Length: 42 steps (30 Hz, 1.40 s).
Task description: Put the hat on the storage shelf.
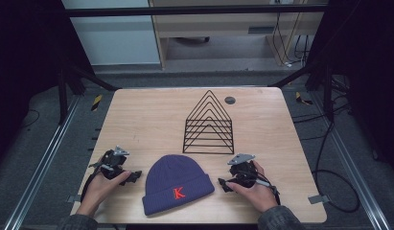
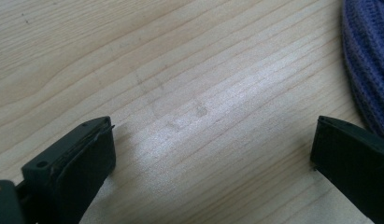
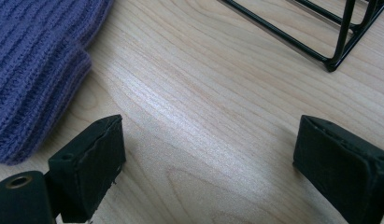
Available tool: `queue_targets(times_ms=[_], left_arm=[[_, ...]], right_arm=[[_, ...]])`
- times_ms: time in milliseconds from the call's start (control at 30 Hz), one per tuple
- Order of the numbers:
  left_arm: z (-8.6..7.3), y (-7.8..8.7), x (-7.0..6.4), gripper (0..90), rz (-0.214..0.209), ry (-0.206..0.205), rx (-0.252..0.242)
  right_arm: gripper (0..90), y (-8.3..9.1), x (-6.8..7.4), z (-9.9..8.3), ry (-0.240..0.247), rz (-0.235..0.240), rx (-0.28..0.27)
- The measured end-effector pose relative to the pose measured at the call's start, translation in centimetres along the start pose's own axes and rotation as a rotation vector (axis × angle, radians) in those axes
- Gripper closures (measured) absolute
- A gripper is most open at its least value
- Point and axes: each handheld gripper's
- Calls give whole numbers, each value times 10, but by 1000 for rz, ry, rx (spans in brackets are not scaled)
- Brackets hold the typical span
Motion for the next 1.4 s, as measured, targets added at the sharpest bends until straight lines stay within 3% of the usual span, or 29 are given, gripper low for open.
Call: queue_targets(times_ms=[100, 167, 367, 500, 733, 867, 967, 1167, 1333, 1400], left_arm=[[1, 1, 0, 0, -12, 0, -2], [3, 3, 0, 51, -27, 4, -22], [6, 11, -1, 77, -27, 10, -82], [10, 19, -7, 123, -63, 23, -158], [18, 23, -24, 132, -96, -6, -190], [24, 21, -32, 144, -113, -20, -190], [33, 15, -41, 175, -148, -22, -190], [45, 0, -56, 268, -171, -46, -138], [51, -15, -62, 360, -166, -53, -68], [53, -19, -64, 388, -143, -56, -46]], right_arm=[[91, 0, 0, 1, 1, 2, 4], [91, 0, 0, 1, 3, 4, 9], [124, 2, 1, 4, 0, 22, 30], [172, 7, 2, 7, 33, 10, 4], [151, 15, 4, 7, 63, 13, -35], [141, 15, 4, 7, 62, 24, -31], [143, 15, 4, 6, 65, 26, -25], [147, 15, 2, 6, 66, 18, -21], [149, 14, 2, 5, 72, 19, -13], [149, 14, 2, 6, 73, 20, -12]])
Point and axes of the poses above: each handheld gripper's, and its own axes: y roughly backward along the jaws, z roughly out of its top, x roughly to its left, and after that the axes turned 9 degrees about -z, right-handed
